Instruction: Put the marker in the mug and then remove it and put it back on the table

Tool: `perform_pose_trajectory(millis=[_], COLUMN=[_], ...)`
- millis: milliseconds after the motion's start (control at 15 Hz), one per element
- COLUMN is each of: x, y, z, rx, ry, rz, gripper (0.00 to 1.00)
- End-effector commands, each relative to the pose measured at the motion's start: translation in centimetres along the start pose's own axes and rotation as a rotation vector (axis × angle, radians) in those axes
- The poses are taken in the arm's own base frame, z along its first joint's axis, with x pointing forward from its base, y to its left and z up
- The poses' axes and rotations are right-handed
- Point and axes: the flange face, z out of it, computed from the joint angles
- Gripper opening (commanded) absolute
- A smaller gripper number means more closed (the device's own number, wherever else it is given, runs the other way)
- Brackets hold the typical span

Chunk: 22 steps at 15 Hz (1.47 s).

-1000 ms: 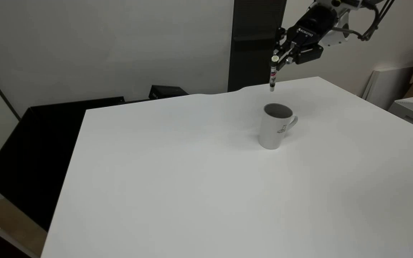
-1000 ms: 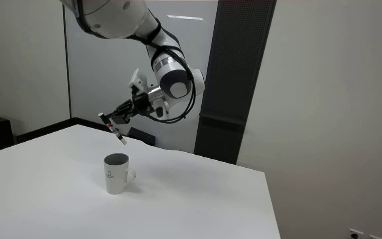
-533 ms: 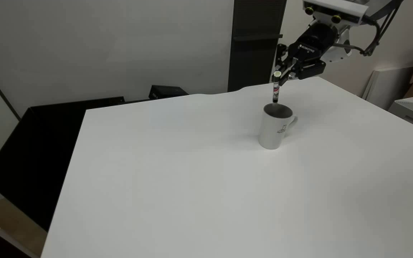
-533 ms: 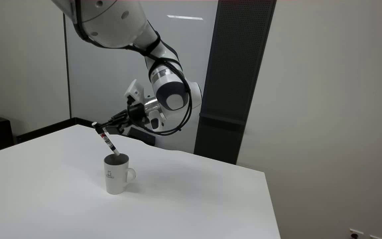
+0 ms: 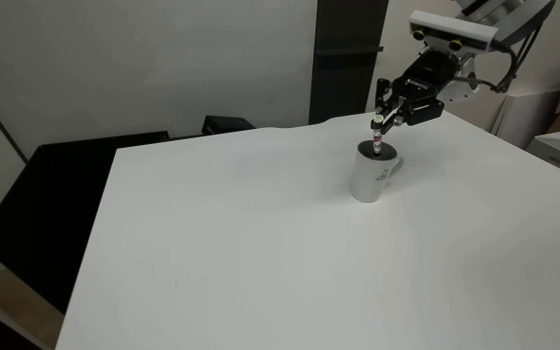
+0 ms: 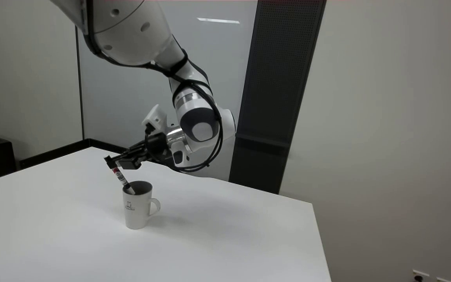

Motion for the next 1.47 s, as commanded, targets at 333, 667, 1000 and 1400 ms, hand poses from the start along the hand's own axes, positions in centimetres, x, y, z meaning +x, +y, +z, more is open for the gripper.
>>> perform_pose_trajectory(millis=[333,667,1000,1400], x=[1.6,1.1,-2.3,-7.9], y=[0.7,0.6,-0.4,0.3], z=[0.4,1.5,3.2,4.8], rx=[-0.003,-0.039,-0.117,-0.380], ry=[0.017,0.020,-0.010,0.149], rz=[0.038,0.014,-0.113,-0.312], gripper=[0.07,0.59,0.89,1.00])
